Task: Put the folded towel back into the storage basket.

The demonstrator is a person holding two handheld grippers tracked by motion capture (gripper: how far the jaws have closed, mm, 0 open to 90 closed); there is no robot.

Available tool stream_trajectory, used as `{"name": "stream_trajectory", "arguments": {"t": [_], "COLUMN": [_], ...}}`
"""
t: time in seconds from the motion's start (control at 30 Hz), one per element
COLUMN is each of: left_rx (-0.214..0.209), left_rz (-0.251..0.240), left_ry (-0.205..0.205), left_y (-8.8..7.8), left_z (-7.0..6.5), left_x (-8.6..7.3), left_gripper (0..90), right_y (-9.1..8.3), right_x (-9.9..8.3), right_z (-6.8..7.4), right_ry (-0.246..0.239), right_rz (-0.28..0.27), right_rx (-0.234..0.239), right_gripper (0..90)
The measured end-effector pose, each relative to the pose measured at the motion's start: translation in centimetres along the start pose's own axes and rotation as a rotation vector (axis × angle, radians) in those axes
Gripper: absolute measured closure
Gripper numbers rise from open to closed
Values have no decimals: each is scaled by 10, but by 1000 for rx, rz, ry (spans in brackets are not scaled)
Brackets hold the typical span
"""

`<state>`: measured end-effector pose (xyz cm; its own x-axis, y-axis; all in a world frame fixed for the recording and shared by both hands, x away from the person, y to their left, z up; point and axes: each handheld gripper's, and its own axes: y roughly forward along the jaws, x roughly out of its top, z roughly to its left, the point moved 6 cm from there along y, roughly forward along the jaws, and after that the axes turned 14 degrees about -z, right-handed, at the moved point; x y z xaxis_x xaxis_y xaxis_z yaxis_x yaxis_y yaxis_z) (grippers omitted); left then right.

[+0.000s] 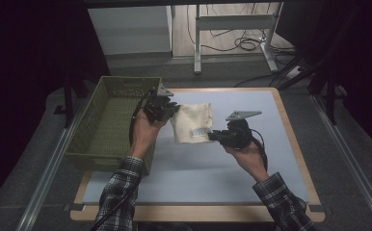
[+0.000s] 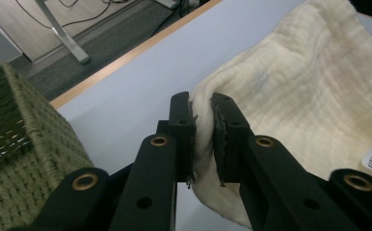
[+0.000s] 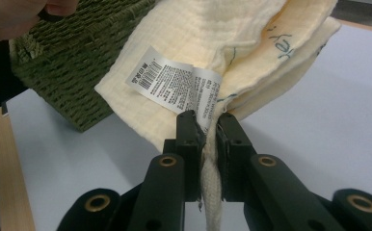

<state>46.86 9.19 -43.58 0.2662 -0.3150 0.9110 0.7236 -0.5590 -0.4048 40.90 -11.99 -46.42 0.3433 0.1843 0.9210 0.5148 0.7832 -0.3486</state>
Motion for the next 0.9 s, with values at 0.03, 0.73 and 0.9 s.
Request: {"name": "stream_trajectory", "arguments": {"t": [0.03,0.73,0.9], "left_rx": [8,83,107], "left_rz": [-6,-5,1], "left_ry": [-6,3,12], "left_y": [-1,-21,-29], "left_z": [4,42,52], "left_x": [1,15,18], "left_gripper": [800,801,800], "right_y": [4,37,46], "right_x": [3,37,46], "right_z": [1,13,20], "right_ry": [-5,-7,-12], "right_rz": [0,-22,-27], "right_rx": [0,16,35], "right_gripper": [816,816,816]}}
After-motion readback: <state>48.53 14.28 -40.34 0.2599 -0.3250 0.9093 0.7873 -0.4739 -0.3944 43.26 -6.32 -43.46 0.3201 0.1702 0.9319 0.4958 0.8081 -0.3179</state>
